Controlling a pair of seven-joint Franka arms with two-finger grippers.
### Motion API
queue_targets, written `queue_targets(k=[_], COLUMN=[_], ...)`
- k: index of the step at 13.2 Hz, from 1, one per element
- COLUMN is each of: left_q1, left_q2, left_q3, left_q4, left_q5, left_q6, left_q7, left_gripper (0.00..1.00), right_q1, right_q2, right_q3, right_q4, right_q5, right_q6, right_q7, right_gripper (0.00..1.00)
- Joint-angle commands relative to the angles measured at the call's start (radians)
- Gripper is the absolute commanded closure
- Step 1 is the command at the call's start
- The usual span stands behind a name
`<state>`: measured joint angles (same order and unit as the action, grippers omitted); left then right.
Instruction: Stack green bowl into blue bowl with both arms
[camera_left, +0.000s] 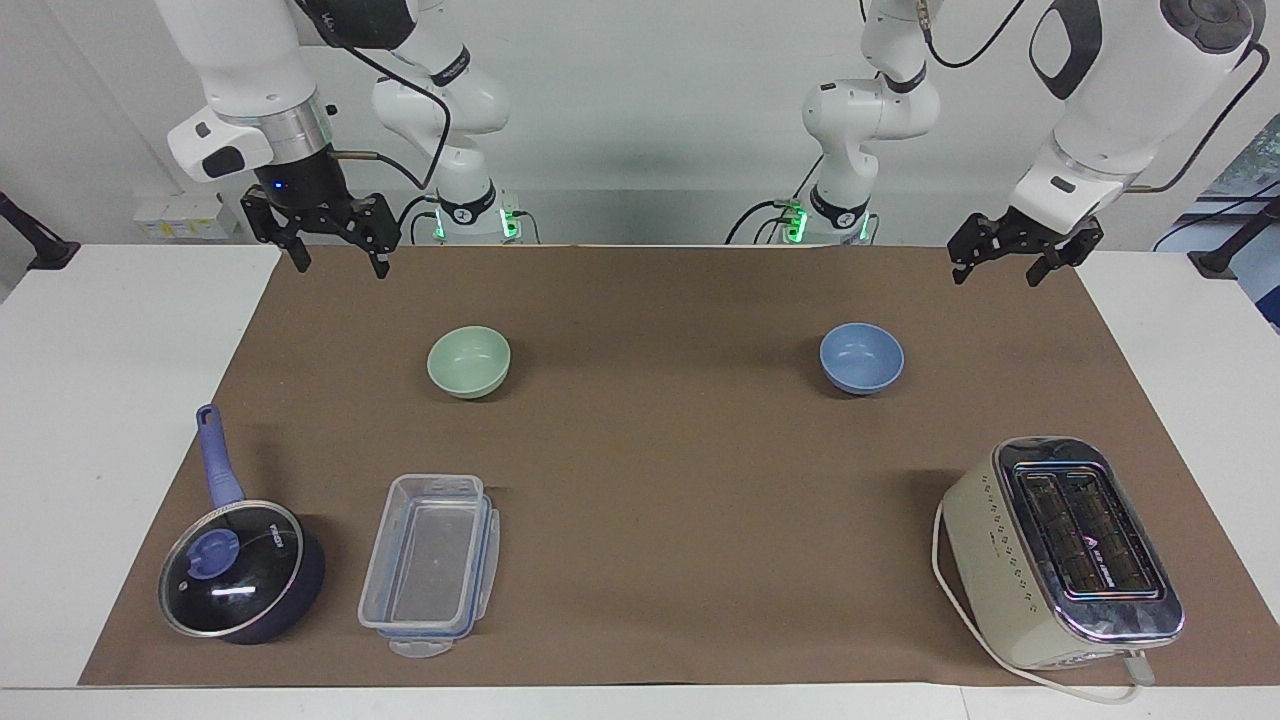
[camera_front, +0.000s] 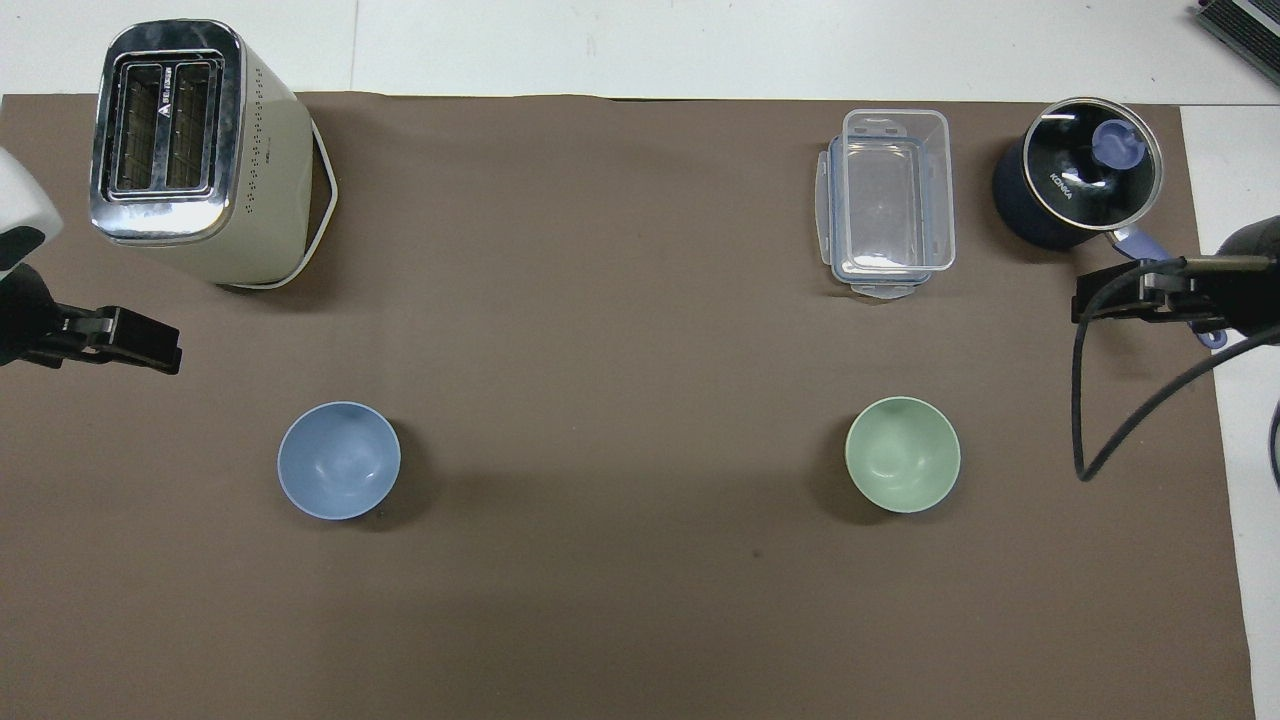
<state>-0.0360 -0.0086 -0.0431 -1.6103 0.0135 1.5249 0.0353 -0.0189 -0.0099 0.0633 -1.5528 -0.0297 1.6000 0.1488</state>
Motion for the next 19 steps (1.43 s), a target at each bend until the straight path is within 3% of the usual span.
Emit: queue_targets(k=[1,19], left_q1=[-0.01,-0.01], left_q2=[-0.008,-0.014], left_q3=[0.005,0.003], left_q4=[-0.006,-0.026], left_q5=[0.014,0.013], left_q6=[-0.015,-0.003], left_q7=[0.012,-0.017], left_gripper=[0.0,0.0], right_q1=[-0.004,-0.004], right_q2=[0.011,0.011], right_q3=[0.003,0.003], right_q4=[0.02,0.02], right_q5=[-0.003,-0.003], right_q6=[-0.011,-0.011], right_q7=[0.017,0.017], right_gripper=[0.0,0.0])
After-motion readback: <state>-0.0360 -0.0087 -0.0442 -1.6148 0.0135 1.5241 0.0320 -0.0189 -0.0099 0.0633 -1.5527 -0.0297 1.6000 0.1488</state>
